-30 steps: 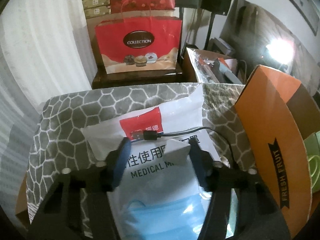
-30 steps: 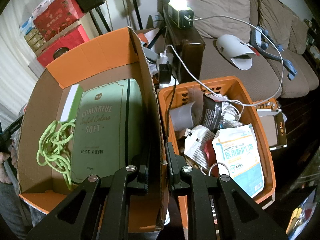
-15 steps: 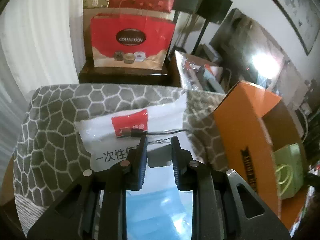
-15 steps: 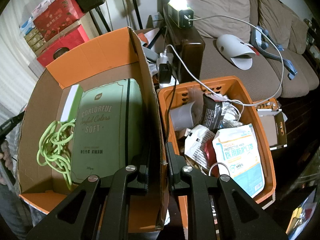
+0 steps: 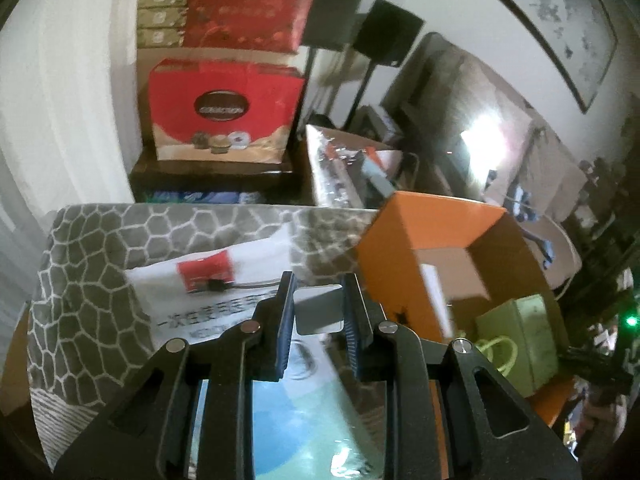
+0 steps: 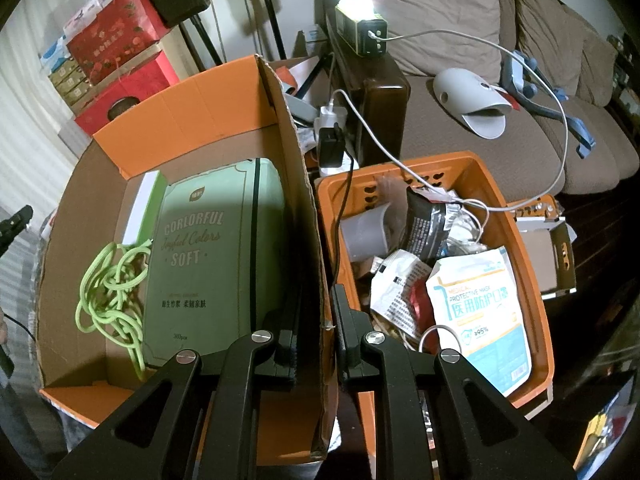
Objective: Organize objects
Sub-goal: 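Carry the white charger plug with the left gripper over the orange box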
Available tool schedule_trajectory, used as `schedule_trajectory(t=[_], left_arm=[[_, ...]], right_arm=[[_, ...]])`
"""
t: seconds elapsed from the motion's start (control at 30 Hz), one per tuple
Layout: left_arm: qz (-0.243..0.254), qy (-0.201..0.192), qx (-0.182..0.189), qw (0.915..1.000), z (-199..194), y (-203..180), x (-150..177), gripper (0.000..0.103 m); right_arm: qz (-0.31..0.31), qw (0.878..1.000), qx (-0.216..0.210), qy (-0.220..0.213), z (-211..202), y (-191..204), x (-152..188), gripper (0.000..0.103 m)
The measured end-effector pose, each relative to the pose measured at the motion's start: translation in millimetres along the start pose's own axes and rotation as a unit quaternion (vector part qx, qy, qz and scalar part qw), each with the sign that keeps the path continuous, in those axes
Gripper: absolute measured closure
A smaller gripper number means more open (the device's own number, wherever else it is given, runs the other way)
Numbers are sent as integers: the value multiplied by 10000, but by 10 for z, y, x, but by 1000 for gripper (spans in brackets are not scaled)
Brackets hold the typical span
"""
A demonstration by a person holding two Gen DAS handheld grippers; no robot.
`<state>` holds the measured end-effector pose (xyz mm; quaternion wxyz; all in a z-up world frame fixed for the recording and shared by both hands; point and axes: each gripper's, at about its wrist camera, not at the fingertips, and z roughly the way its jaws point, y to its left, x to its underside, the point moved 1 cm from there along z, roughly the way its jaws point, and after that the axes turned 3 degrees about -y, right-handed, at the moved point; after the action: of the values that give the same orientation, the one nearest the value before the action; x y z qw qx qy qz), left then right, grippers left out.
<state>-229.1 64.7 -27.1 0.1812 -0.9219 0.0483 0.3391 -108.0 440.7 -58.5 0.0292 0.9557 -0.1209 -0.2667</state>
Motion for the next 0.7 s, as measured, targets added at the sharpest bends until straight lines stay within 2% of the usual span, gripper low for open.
schedule_trajectory(t=[0.3, 0.7], left_arm=[[328, 63, 317, 9989, -52, -555, -34, 82], [661, 235, 387, 9968, 141, -1120, -64, 82]], right_arm=[[-1, 10000, -3, 1, 0, -4, -1, 88], [25, 10000, -76, -11, -13, 20, -8, 88]])
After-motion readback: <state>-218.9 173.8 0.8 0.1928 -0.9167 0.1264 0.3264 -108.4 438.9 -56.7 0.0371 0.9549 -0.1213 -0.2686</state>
